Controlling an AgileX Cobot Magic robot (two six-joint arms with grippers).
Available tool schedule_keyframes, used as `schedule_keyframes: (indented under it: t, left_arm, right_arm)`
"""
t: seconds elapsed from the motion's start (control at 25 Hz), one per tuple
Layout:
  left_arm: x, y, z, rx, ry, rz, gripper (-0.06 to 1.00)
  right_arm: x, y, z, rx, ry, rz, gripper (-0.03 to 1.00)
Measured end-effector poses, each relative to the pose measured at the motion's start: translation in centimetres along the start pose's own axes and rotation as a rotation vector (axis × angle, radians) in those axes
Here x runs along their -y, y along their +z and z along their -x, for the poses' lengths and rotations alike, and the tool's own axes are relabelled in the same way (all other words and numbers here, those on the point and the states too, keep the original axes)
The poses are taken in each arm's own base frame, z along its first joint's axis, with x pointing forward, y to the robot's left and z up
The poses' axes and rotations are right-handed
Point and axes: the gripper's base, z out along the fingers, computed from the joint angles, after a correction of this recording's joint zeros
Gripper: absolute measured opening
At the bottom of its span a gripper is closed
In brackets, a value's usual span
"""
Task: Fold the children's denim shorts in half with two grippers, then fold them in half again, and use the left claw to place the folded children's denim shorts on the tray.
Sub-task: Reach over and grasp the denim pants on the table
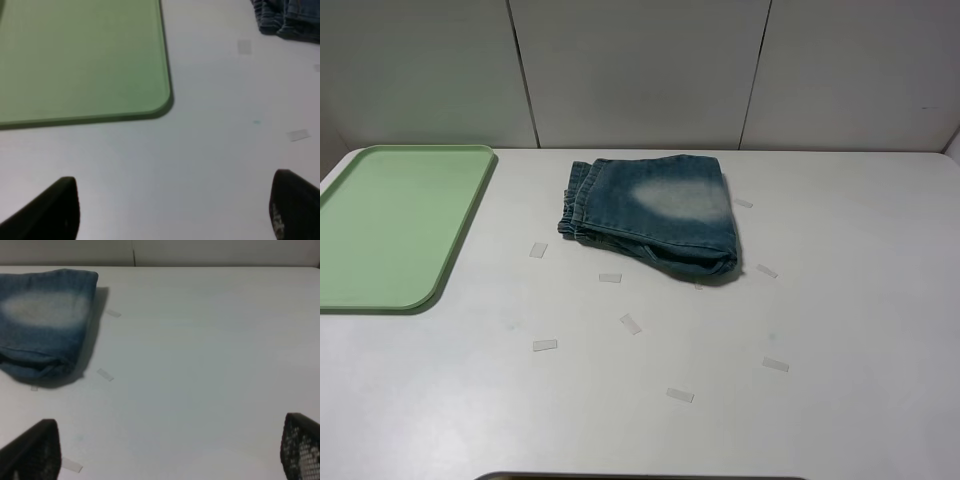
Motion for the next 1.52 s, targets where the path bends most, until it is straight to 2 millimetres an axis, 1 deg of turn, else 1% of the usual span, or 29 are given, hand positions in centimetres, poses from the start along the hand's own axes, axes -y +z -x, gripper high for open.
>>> schedule_keyframes:
  t: [0.16, 0.28, 0.32, 0.4, 0.52, 0.6, 0.8, 0.96, 1.12, 1.32, 1.52]
  left_arm:
    - [0.3, 0.6, 0.5, -0.055, -0.018, -0.038, 0.76]
    - [0.5, 1.9, 1.5, -0.167, -0.034, -0.052, 0.76]
    - [0.6, 2.5, 2.1, -0.203, -0.043, -0.061, 0.76]
    - [0.9, 4.0, 3.6, -0.237, -0.071, -0.096, 0.76]
    - [1.6, 6.9, 6.2, -0.192, -0.095, -0.174, 0.76]
    - [2.0, 8.9, 7.5, -0.179, -0.094, -0.233, 0.76]
    - [3.1, 14.6, 9.4, -0.237, -0.122, -0.375, 0.76]
    - [3.8, 18.6, 10.6, -0.28, -0.143, -0.475, 0.76]
    - [4.4, 21.7, 11.6, -0.292, -0.151, -0.566, 0.76]
    - [5.0, 24.6, 12.8, -0.308, -0.184, -0.648, 0.76]
    - [5.1, 27.4, 14.0, -0.313, -0.219, -0.675, 0.76]
  right_arm:
    - [0.0, 0.0, 0.0, 0.0, 0.0, 0.0, 0.66]
    - [0.0, 0.0, 0.0, 0.0, 0.0, 0.0, 0.66]
    - [0.0, 0.0, 0.0, 0.0, 0.0, 0.0, 0.66]
    - [0.0, 0.0, 0.0, 0.0, 0.0, 0.0, 0.66]
    - [0.0, 0.0, 0.0, 0.0, 0.0, 0.0, 0.66]
    - [0.0, 0.0, 0.0, 0.0, 0.0, 0.0, 0.66]
    - [0.0, 0.0, 0.0, 0.0, 0.0, 0.0, 0.66]
    - [0.0, 0.0, 0.0, 0.0, 0.0, 0.0, 0.66]
    - [0.0, 0.0, 0.0, 0.0, 0.0, 0.0, 0.66]
    - [0.0, 0.0, 0.0, 0.0, 0.0, 0.0, 0.66]
    - [0.0, 0.0, 0.0, 0.0, 0.0, 0.0, 0.66]
